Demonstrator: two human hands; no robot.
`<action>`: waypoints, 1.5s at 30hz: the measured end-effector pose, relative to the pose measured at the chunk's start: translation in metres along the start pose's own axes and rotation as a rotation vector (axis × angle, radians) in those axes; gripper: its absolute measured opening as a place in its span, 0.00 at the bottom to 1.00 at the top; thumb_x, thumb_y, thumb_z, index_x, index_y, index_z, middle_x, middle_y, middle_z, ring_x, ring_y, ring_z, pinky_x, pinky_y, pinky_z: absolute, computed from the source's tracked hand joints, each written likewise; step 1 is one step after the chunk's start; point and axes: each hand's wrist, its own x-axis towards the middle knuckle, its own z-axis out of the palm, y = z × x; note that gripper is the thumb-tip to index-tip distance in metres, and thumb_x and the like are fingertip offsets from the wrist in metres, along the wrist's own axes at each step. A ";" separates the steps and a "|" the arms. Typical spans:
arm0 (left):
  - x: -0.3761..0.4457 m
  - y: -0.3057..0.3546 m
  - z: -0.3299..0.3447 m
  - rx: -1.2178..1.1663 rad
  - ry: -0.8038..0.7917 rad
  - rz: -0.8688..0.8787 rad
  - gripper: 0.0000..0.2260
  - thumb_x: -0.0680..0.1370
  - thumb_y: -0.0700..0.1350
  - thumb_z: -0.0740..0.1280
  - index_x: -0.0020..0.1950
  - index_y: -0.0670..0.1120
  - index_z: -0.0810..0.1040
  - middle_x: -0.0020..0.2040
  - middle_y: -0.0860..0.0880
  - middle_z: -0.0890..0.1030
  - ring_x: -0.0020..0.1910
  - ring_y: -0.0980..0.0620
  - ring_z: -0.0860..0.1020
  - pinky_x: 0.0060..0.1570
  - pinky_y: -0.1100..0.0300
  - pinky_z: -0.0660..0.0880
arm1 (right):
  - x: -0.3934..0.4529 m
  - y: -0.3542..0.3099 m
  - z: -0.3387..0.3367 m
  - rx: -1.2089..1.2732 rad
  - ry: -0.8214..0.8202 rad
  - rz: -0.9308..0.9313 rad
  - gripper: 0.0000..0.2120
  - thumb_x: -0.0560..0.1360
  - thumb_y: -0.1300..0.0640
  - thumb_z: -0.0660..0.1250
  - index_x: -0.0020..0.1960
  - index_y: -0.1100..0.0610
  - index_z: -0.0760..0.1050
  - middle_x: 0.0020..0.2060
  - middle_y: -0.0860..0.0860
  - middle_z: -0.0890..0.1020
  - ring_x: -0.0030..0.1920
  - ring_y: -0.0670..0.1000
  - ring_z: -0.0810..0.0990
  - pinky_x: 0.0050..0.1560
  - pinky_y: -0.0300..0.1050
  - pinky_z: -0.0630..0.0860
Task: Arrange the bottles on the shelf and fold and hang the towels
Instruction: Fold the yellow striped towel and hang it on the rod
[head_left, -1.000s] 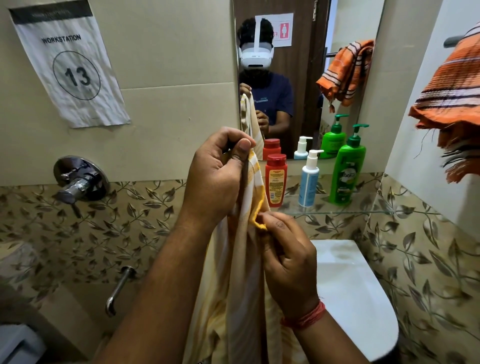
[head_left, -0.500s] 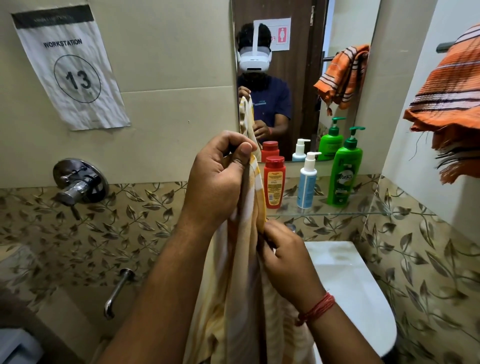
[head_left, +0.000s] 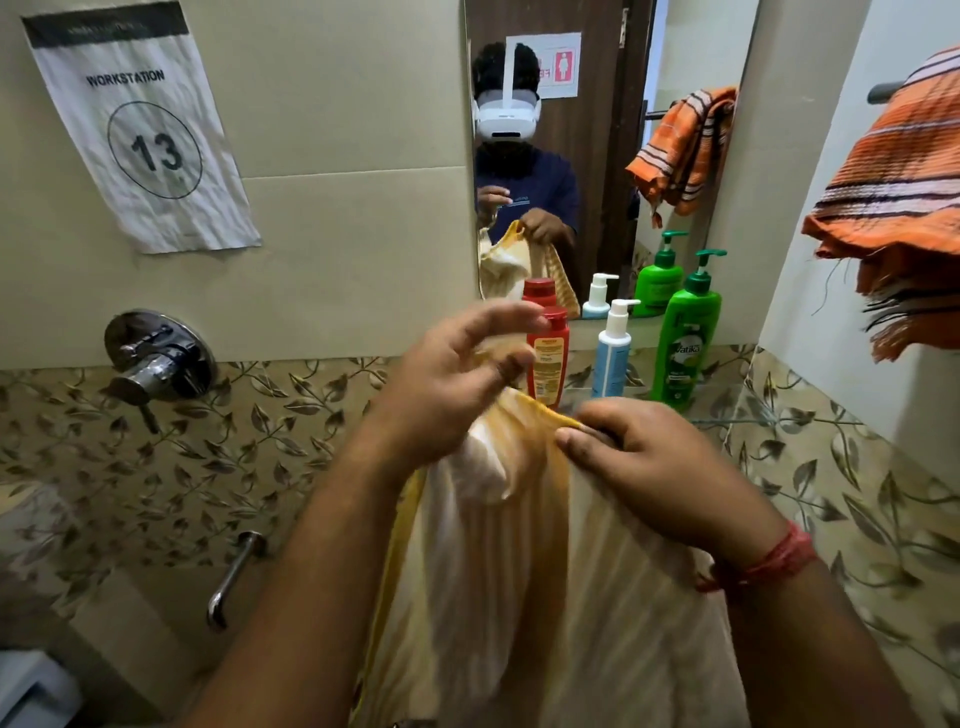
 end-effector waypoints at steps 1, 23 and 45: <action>-0.001 0.001 0.006 0.017 -0.135 -0.010 0.17 0.81 0.44 0.67 0.70 0.47 0.75 0.65 0.52 0.80 0.65 0.58 0.77 0.63 0.62 0.74 | 0.004 -0.008 -0.003 -0.028 0.000 -0.043 0.11 0.80 0.50 0.64 0.41 0.52 0.78 0.35 0.45 0.78 0.38 0.44 0.75 0.39 0.47 0.70; 0.001 -0.022 0.011 -0.035 0.281 -0.084 0.11 0.81 0.43 0.66 0.43 0.58 0.79 0.41 0.58 0.81 0.45 0.55 0.80 0.47 0.57 0.76 | -0.042 0.037 -0.035 0.621 -0.365 0.348 0.14 0.80 0.50 0.64 0.50 0.57 0.84 0.49 0.56 0.86 0.52 0.55 0.85 0.51 0.43 0.80; 0.011 -0.037 -0.013 0.083 0.757 -0.163 0.08 0.82 0.43 0.66 0.44 0.53 0.77 0.41 0.58 0.79 0.39 0.65 0.77 0.38 0.77 0.69 | -0.061 0.063 -0.049 0.330 -0.531 0.455 0.18 0.76 0.41 0.68 0.49 0.57 0.84 0.48 0.58 0.85 0.50 0.60 0.83 0.52 0.57 0.78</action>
